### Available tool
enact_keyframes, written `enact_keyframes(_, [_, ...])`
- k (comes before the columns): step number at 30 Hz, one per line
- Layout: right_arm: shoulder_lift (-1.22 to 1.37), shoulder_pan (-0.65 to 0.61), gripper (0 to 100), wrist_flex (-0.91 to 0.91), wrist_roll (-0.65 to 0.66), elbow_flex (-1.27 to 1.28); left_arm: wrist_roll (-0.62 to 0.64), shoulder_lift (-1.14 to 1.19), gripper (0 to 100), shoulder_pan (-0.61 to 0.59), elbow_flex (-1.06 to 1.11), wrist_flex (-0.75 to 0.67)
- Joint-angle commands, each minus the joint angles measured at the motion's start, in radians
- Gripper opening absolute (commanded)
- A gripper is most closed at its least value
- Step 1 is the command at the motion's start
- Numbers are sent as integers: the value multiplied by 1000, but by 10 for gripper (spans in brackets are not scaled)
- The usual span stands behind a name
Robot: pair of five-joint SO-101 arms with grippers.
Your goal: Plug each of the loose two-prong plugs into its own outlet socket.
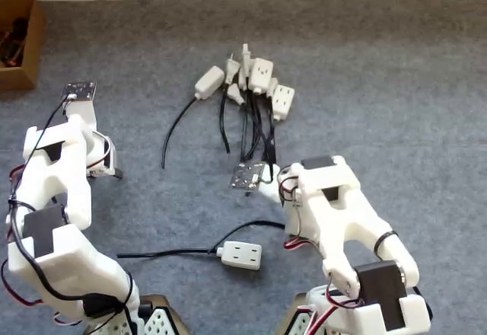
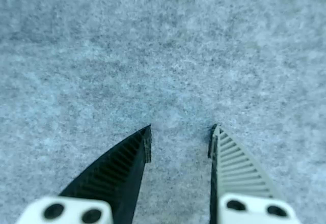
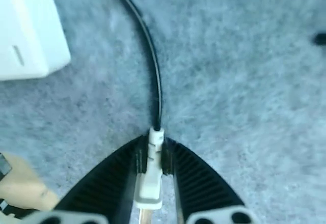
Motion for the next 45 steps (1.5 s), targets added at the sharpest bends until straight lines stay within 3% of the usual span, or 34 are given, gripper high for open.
enact_keyframes(1, [-2, -25, 38, -41, -6, 44, 11, -2, 189, 21, 2, -31])
enact_keyframes(15, [-13, -19, 5, -36, -28, 54, 9, -2, 190, 21, -2, -31])
enact_keyframes(21, [-148, -7, 5, -33, -379, -101, 6, -16, 192, 59, -107, -23])
enact_keyframes(25, [-337, 21, 5, -8, -631, -242, 8, -79, 193, 61, -277, 110])
enact_keyframes(30, [-476, 41, 5, 183, -733, -455, 6, -257, 194, 62, -495, 275])
enact_keyframes(35, [-481, 41, 5, 309, -895, -578, 5, -533, 194, 151, -631, 414])
enact_keyframes(40, [-483, 5, 5, 317, -1085, -576, -51, -854, 214, 278, -561, 503])
enact_keyframes(45, [-493, -50, 5, 262, -1275, -527, -60, -1216, 271, 321, -305, 496])
